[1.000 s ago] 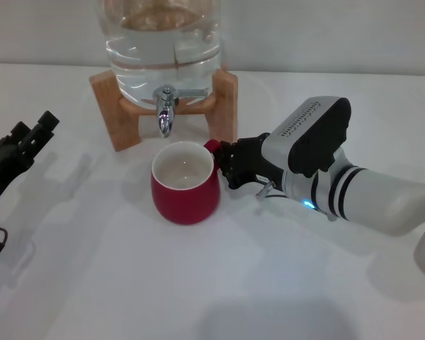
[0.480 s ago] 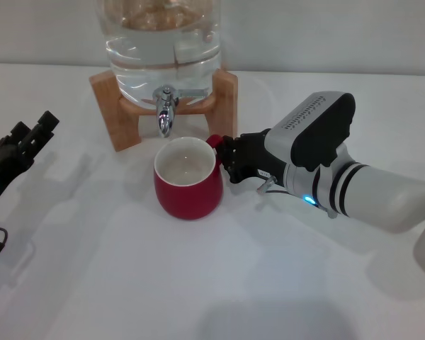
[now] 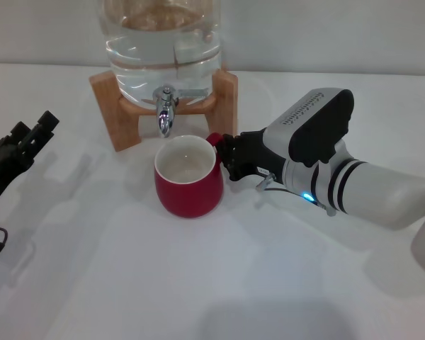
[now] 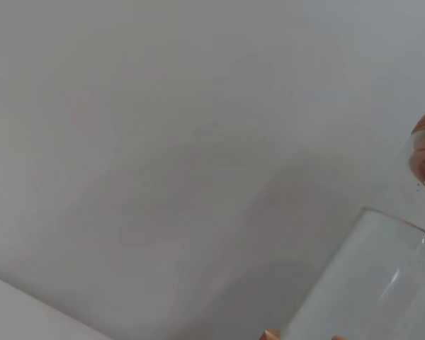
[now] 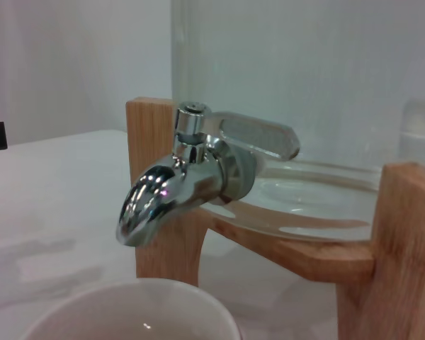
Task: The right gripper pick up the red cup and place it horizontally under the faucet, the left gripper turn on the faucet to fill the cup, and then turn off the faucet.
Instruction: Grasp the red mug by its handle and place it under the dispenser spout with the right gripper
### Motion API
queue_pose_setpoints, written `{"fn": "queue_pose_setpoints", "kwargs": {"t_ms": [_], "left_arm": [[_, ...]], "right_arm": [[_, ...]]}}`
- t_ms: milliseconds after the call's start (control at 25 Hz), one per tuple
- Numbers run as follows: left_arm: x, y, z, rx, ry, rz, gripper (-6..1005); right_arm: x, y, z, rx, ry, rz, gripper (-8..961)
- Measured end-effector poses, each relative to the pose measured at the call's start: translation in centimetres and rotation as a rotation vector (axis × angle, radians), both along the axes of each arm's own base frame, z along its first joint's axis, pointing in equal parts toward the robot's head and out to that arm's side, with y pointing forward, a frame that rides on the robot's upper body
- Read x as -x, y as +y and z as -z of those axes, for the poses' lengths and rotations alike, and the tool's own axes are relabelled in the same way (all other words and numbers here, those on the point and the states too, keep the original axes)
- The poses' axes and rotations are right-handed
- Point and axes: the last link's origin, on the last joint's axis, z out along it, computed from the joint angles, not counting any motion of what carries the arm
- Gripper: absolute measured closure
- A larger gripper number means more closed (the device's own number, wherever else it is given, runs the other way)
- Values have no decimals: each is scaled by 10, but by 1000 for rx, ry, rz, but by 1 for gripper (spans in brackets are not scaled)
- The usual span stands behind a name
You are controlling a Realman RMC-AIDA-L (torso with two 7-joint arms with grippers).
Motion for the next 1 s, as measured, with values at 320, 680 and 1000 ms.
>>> {"fn": "queue_pose_setpoints", "kwargs": {"t_ms": [320, 680, 1000], "left_arm": [[-1, 0, 0, 0, -1, 4, 157], [-2, -1, 1, 2, -4, 8, 158], [-1, -1, 1, 2, -4, 7, 158]], "right_arm": [[0, 2, 1, 7, -9, 30, 843], [2, 1, 2, 11, -2, 38, 843], [5, -3, 4, 21, 2, 20, 842]]}}
